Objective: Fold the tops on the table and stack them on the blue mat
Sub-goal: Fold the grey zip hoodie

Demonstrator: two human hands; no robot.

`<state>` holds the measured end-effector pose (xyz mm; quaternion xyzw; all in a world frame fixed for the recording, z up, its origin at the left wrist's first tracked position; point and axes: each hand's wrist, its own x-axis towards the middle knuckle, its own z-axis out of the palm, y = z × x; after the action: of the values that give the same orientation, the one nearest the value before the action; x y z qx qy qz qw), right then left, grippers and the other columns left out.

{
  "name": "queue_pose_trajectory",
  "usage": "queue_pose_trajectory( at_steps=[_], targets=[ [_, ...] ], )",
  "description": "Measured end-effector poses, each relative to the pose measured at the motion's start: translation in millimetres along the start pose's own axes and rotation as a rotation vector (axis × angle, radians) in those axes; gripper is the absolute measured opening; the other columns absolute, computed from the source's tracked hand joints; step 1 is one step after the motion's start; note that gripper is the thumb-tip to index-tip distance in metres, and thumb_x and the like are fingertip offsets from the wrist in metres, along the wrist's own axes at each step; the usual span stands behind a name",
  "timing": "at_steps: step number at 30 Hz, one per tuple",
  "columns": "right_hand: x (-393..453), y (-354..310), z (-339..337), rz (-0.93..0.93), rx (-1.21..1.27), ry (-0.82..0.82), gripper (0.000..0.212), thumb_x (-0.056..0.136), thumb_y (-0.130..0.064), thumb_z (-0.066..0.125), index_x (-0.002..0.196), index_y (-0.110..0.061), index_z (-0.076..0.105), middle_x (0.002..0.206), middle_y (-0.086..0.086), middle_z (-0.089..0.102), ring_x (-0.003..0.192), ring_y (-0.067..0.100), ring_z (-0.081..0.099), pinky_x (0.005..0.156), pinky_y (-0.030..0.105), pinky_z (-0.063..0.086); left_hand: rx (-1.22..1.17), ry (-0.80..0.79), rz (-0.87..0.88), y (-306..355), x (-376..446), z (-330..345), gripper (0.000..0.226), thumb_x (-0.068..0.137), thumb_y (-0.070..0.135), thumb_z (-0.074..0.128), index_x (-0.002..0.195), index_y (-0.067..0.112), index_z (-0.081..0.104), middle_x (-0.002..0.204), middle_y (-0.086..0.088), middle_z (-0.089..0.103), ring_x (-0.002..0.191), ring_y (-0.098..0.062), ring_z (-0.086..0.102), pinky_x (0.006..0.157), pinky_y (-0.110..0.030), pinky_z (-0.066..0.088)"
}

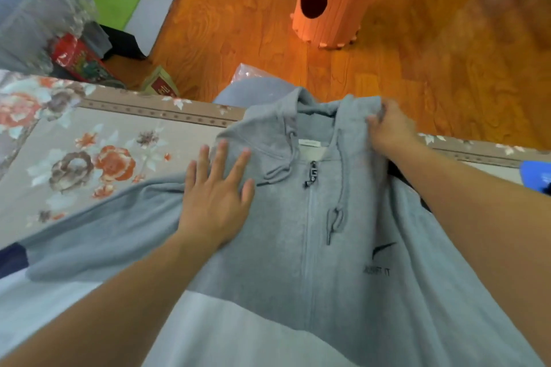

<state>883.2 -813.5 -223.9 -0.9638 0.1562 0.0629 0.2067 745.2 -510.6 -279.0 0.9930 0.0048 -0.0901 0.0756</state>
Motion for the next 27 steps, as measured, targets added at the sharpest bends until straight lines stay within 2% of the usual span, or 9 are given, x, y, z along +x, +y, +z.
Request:
queue_pose_trajectory(
  at_steps=[3, 8, 10, 13, 17, 20, 22, 24, 27],
  targets=[
    [-6, 14, 7, 0.057, -0.041, -0.038, 0.057, 0.104, -0.046, 0.034, 0.153, -0.016, 0.031, 0.148, 0.023, 0.039, 0.138, 0.043, 0.034, 0.109, 0.051, 0.03, 0.028, 0.014, -0.03, 1, 4, 6, 0.064, 0.101, 0.062, 0.01, 0.159, 0.042, -0.009, 0.169, -0.003, -0.017, 0.155, -0.029, -0.014, 0.126, -0.049, -0.003],
    [-35, 48, 4, 0.076, 0.099, 0.014, 0.06, 0.095, -0.061, 0.033, 0.12, -0.015, 0.063, 0.126, 0.014, 0.06, 0.117, 0.037, 0.053, 0.093, 0.046, 0.043, -0.314, 0.115, -0.12, 2, 4, -5, 0.067, 0.105, 0.055, 0.022, 0.163, 0.026, 0.004, 0.17, -0.003, 0.0, 0.156, -0.021, 0.003, 0.127, -0.041, 0.005],
    [-40, 61, -6, 0.087, 0.183, -0.123, 0.046, 0.098, -0.055, 0.045, 0.118, -0.017, 0.062, 0.114, 0.006, 0.064, 0.107, 0.03, 0.059, 0.085, 0.04, 0.044, -0.491, 0.207, -0.262, 2, 7, -8, 0.063, 0.106, 0.047, 0.034, 0.157, 0.012, 0.024, 0.166, -0.006, 0.018, 0.153, -0.023, 0.017, 0.125, -0.042, 0.017],
    [-38, 82, -15, -0.097, -0.001, -0.218, 0.018, 0.099, -0.033, 0.054, 0.109, -0.017, 0.056, 0.103, 0.008, 0.065, 0.096, 0.032, 0.061, 0.077, 0.04, 0.045, -0.358, 0.213, -0.357, 0, 30, -14, 0.034, 0.103, 0.032, 0.048, 0.123, 0.005, 0.053, 0.142, -0.018, 0.041, 0.132, -0.037, 0.036, 0.112, -0.052, 0.032],
    [-27, 99, -27, -0.111, -0.374, 0.129, 0.014, 0.097, -0.014, 0.053, 0.109, -0.007, 0.051, 0.1, 0.026, 0.061, 0.096, 0.045, 0.058, 0.068, 0.046, 0.047, -0.146, 0.008, -0.412, -7, 70, -37, 0.035, 0.105, 0.038, 0.044, 0.128, 0.012, 0.05, 0.138, -0.02, 0.043, 0.128, -0.042, 0.039, 0.103, -0.059, 0.036],
    [-55, 83, -10, -0.158, -0.483, 0.235, 0.038, 0.087, -0.007, 0.062, 0.122, 0.0, 0.049, 0.118, 0.028, 0.054, 0.111, 0.047, 0.051, 0.084, 0.055, 0.049, -0.193, -0.048, -0.345, -16, 72, -45, 0.045, 0.101, 0.051, 0.048, 0.133, 0.019, 0.048, 0.144, -0.015, 0.041, 0.133, -0.04, 0.037, 0.105, -0.059, 0.036],
    [-97, 54, 14, -0.355, -0.431, 0.251, 0.052, 0.086, -0.012, 0.061, 0.135, -0.003, 0.048, 0.137, 0.027, 0.047, 0.128, 0.046, 0.042, 0.105, 0.056, 0.036, -0.383, -0.053, -0.282, -21, 58, -56, 0.052, 0.101, 0.053, 0.048, 0.143, 0.023, 0.044, 0.146, -0.011, 0.045, 0.133, -0.035, 0.041, 0.109, -0.053, 0.036],
    [-152, 23, 42, -0.569, -0.33, 0.138, 0.053, 0.095, -0.024, 0.05, 0.145, -0.01, 0.045, 0.152, 0.024, 0.038, 0.14, 0.046, 0.033, 0.116, 0.057, 0.025, -0.643, -0.056, -0.294, -30, 27, -65, 0.054, 0.106, 0.048, 0.039, 0.154, 0.025, 0.032, 0.149, -0.005, 0.047, 0.134, -0.028, 0.044, 0.113, -0.044, 0.033],
    [-222, -2, 80, -0.652, -0.333, -0.165, 0.063, 0.096, -0.046, 0.03, 0.15, -0.017, 0.043, 0.159, 0.019, 0.032, 0.144, 0.046, 0.029, 0.117, 0.06, 0.025, -0.406, 0.056, -0.293, -83, -51, -61, 0.051, 0.106, 0.029, 0.042, 0.156, 0.017, 0.034, 0.154, -0.015, 0.043, 0.139, -0.036, 0.041, 0.116, -0.049, 0.032]
  ],
)
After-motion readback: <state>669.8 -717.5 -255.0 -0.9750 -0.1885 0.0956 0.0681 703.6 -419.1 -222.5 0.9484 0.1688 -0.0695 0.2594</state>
